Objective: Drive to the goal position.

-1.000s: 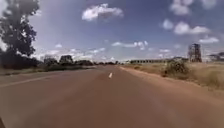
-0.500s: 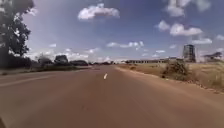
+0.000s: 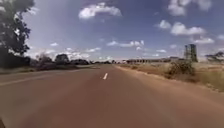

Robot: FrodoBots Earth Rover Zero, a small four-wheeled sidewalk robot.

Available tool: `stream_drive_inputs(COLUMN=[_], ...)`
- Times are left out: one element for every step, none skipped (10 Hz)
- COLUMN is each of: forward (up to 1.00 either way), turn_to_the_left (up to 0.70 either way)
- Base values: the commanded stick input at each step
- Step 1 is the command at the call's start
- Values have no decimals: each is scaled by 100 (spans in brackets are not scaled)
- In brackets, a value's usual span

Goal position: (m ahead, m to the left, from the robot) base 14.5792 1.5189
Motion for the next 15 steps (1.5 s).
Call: stream_drive_inputs(forward=[85, 85, 85, 85, 85, 85, 85, 85, 85, 85, 85, 85, 85, 85, 85], turn_to_the_left=[2, 2, 2, 2, 2, 2, 2, 2, 2, 2, 2, 2, 2, 2, 2])
